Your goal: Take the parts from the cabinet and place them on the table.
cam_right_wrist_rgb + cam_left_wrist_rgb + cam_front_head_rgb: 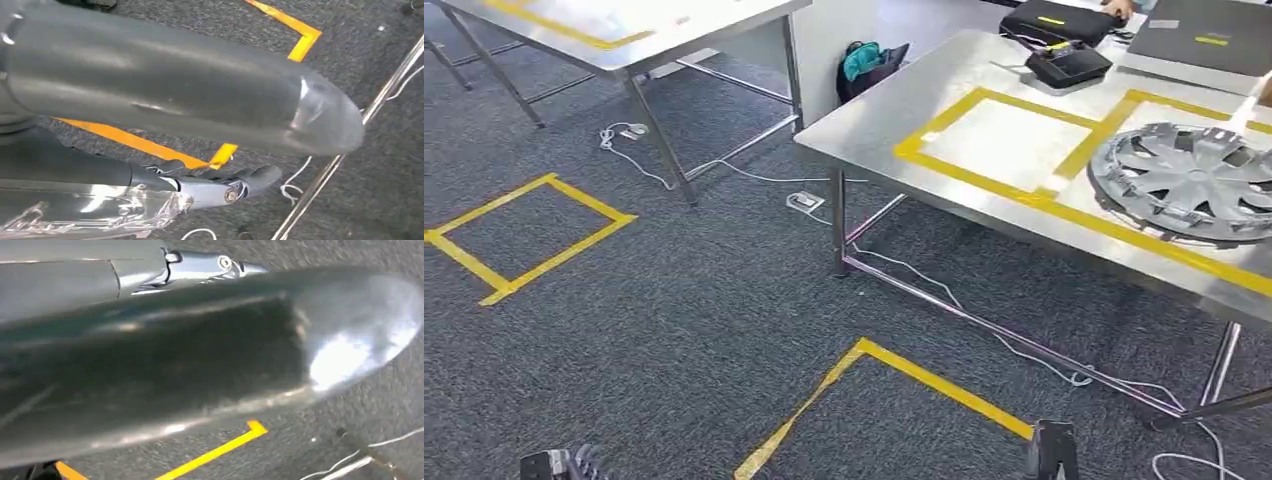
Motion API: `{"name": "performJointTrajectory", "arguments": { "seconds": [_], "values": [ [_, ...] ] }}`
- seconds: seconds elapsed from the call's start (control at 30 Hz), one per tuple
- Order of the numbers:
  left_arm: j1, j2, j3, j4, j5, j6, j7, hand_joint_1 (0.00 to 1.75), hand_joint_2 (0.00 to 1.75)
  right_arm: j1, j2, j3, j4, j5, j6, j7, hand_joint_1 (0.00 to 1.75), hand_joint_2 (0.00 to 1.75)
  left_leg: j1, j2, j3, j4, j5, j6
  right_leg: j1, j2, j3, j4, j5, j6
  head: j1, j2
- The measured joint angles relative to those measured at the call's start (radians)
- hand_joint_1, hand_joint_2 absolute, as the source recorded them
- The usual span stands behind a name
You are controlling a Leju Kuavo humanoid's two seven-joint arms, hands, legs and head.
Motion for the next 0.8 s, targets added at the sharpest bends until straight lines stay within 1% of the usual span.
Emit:
{"name": "performJointTrajectory", "arguments": {
  "seconds": [0.03, 0.07, 0.1, 0.13, 0.17, 0.2, 0.23, 0.3, 0.33, 0.37, 0.4, 0.43, 0.47, 0.5, 0.53, 0.57, 0.6, 0.63, 0.67, 0.7, 0.73, 0.77, 0.8],
  "values": [
    [-0.002, 0.000, 0.006, 0.003, -0.013, 0.002, 0.000, 0.00, 0.00, -0.002, 0.000, -0.002, 0.003, 0.008, -0.001, 0.004, 0.00, 0.00, -0.006, -0.004, -0.006, 0.005, 0.000, -0.007, 0.000, 0.007, 0.014, -0.012, -0.002, -0.001, -0.002, 0.000],
    [-0.002, -0.002, 0.012, 0.005, -0.027, 0.008, -0.002, 0.00, 0.00, -0.001, 0.000, -0.003, 0.006, 0.019, -0.004, 0.007, 0.00, 0.00, -0.003, -0.007, -0.009, 0.004, 0.005, -0.014, 0.002, -0.001, 0.011, -0.010, 0.001, -0.004, -0.002, 0.000],
    [-0.002, -0.004, 0.016, 0.007, -0.038, 0.015, -0.003, 0.00, 0.00, 0.001, 0.001, -0.003, 0.007, 0.025, -0.005, 0.008, 0.00, 0.00, 0.001, -0.013, -0.011, 0.002, 0.009, -0.020, 0.006, -0.004, 0.008, -0.006, 0.001, -0.008, -0.002, 0.000],
    [-0.002, -0.005, 0.020, 0.008, -0.049, 0.019, -0.006, 0.00, 0.00, 0.002, 0.001, -0.003, 0.008, 0.031, -0.005, 0.008, 0.00, 0.00, 0.003, -0.017, -0.011, -0.001, 0.011, -0.026, 0.009, -0.008, 0.008, -0.006, 0.003, -0.015, -0.002, 0.000],
    [-0.002, -0.004, 0.023, 0.009, -0.060, 0.026, -0.009, 0.00, 0.00, 0.001, 0.004, -0.004, 0.009, 0.034, -0.003, 0.008, 0.00, 0.00, 0.002, -0.022, -0.011, 0.000, 0.010, -0.033, 0.002, -0.017, 0.011, -0.017, 0.009, -0.025, 0.000, 0.000],
    [-0.002, -0.006, 0.024, 0.010, -0.066, 0.032, -0.011, 0.00, 0.00, -0.001, 0.004, -0.005, 0.009, 0.035, 0.000, 0.008, 0.00, 0.00, 0.002, -0.008, -0.018, 0.014, -0.005, -0.036, 0.000, -0.024, 0.012, -0.020, 0.013, -0.031, -0.003, 0.000],
    [-0.004, -0.008, 0.027, 0.011, -0.084, 0.050, -0.014, 0.00, 0.00, -0.003, 0.004, -0.008, 0.009, 0.037, -0.001, 0.008, 0.00, 0.00, 0.002, 0.009, -0.047, 0.075, -0.049, -0.041, 0.000, -0.031, 0.011, -0.022, 0.014, -0.039, -0.013, 0.000],
    [-0.009, -0.008, 0.029, 0.011, -0.118, 0.096, -0.024, 0.00, 0.00, 0.001, 0.005, -0.009, 0.010, 0.047, -0.012, 0.009, 0.00, 0.00, 0.005, 0.021, -0.124, 0.238, -0.127, -0.049, 0.001, -0.050, 0.006, -0.022, 0.014, -0.040, -0.014, 0.000],
    [-0.009, -0.008, 0.032, 0.012, -0.133, 0.122, -0.029, 0.00, 0.00, 0.002, 0.005, -0.010, 0.011, 0.049, -0.018, 0.010, 0.00, 0.00, 0.005, 0.023, -0.156, 0.306, -0.150, -0.052, 0.001, -0.058, 0.004, -0.021, 0.015, -0.040, -0.014, 0.000],
    [-0.008, -0.009, 0.036, 0.012, -0.155, 0.156, -0.032, 0.00, 0.00, 0.003, 0.005, -0.013, 0.011, 0.049, -0.023, 0.009, 0.00, 0.00, 0.006, 0.023, -0.165, 0.326, -0.146, -0.053, 0.001, -0.066, 0.003, -0.021, 0.015, -0.040, -0.014, 0.000],
    [-0.008, -0.009, 0.038, 0.011, -0.177, 0.183, -0.034, 0.00, 0.00, 0.003, 0.006, -0.017, 0.012, 0.050, -0.029, 0.009, 0.00, 0.00, 0.008, 0.024, -0.147, 0.296, -0.118, -0.054, 0.000, -0.074, 0.003, -0.021, 0.016, -0.039, -0.014, 0.000],
    [-0.007, -0.009, 0.039, 0.010, -0.193, 0.192, -0.034, 0.00, 0.00, 0.003, 0.006, -0.020, 0.012, 0.052, -0.031, 0.009, 0.00, 0.00, 0.009, 0.029, -0.111, 0.229, -0.079, -0.054, -0.001, -0.082, 0.004, -0.021, 0.017, -0.037, -0.014, 0.000],
    [-0.009, -0.009, 0.041, 0.006, -0.208, 0.193, -0.034, 0.00, 0.00, 0.003, 0.006, -0.025, 0.012, 0.052, -0.029, 0.009, 0.00, 0.00, 0.011, 0.042, -0.057, 0.134, -0.037, -0.055, -0.002, -0.089, 0.006, -0.020, 0.016, -0.034, -0.014, 0.000],
    [-0.012, -0.010, 0.043, 0.005, -0.218, 0.184, -0.035, 0.00, 0.00, 0.003, 0.006, -0.028, 0.012, 0.053, -0.028, 0.008, 0.00, 0.00, 0.011, 0.073, -0.009, 0.052, -0.009, -0.056, -0.002, -0.096, 0.007, -0.019, 0.015, -0.027, -0.014, 0.000],
    [-0.018, -0.017, 0.045, 0.005, -0.219, 0.167, -0.035, 0.00, 0.00, 0.004, 0.006, -0.032, 0.012, 0.054, -0.024, 0.007, 0.00, 0.00, 0.008, 0.100, 0.013, -0.001, -0.016, -0.060, 0.009, -0.102, 0.002, -0.007, 0.009, -0.017, -0.018, 0.000],
    [-0.022, -0.017, 0.049, 0.005, -0.219, 0.150, -0.035, 0.00, 0.00, 0.004, 0.006, -0.037, 0.012, 0.055, -0.022, 0.006, 0.00, 0.00, 0.008, 0.081, 0.005, 0.009, -0.013, -0.042, 0.009, -0.107, 0.000, -0.008, 0.010, -0.013, -0.014, 0.000],
    [-0.020, -0.020, 0.056, 0.005, -0.219, 0.134, -0.035, 0.00, 0.00, 0.004, 0.006, -0.040, 0.012, 0.057, -0.019, 0.004, 0.00, 0.00, 0.006, 0.076, 0.001, 0.009, -0.015, -0.037, 0.009, -0.115, 0.002, -0.009, 0.011, -0.009, -0.010, 0.000],
    [-0.017, -0.021, 0.065, 0.005, -0.219, 0.119, -0.034, 0.00, 0.00, 0.005, 0.006, -0.044, 0.012, 0.058, -0.017, 0.002, 0.00, 0.00, 0.003, 0.069, -0.001, 0.011, -0.015, -0.030, 0.006, -0.120, 0.006, -0.014, 0.013, -0.005, -0.011, 0.000],
    [-0.013, -0.023, 0.077, 0.005, -0.218, 0.102, -0.033, 0.00, 0.00, 0.005, 0.006, -0.048, 0.012, 0.060, -0.012, -0.001, 0.00, 0.00, 0.006, 0.063, 0.000, 0.008, -0.011, -0.021, 0.005, -0.126, 0.008, -0.014, 0.011, 0.001, -0.012, 0.000],
    [-0.010, -0.024, 0.088, 0.005, -0.218, 0.092, -0.032, 0.00, 0.00, 0.005, 0.006, -0.053, 0.012, 0.061, -0.011, -0.003, 0.00, 0.00, 0.009, 0.056, 0.000, 0.008, -0.008, -0.015, 0.001, -0.102, -0.001, -0.001, -0.004, 0.009, -0.009, 0.000],
    [-0.010, -0.023, 0.096, 0.005, -0.216, 0.088, -0.031, 0.00, 0.00, 0.006, 0.006, -0.056, 0.012, 0.061, -0.011, -0.004, 0.00, 0.00, 0.009, 0.051, 0.000, 0.008, -0.007, -0.008, 0.001, -0.074, -0.018, 0.039, -0.035, 0.012, -0.006, 0.000],
    [-0.011, -0.024, 0.103, 0.005, -0.216, 0.083, -0.031, 0.00, 0.00, 0.010, 0.006, -0.060, 0.013, 0.061, -0.011, -0.005, 0.00, 0.00, 0.008, 0.043, -0.002, 0.008, -0.006, -0.003, 0.001, -0.055, -0.055, 0.124, -0.080, 0.012, -0.004, 0.000],
    [-0.012, -0.026, 0.107, 0.005, -0.216, 0.082, -0.031, 0.00, 0.00, 0.014, 0.006, -0.063, 0.013, 0.061, -0.011, -0.005, 0.00, 0.00, 0.006, 0.033, -0.005, 0.008, -0.005, 0.000, 0.002, -0.046, -0.097, 0.218, -0.120, 0.012, -0.004, 0.000]
  ]
}}
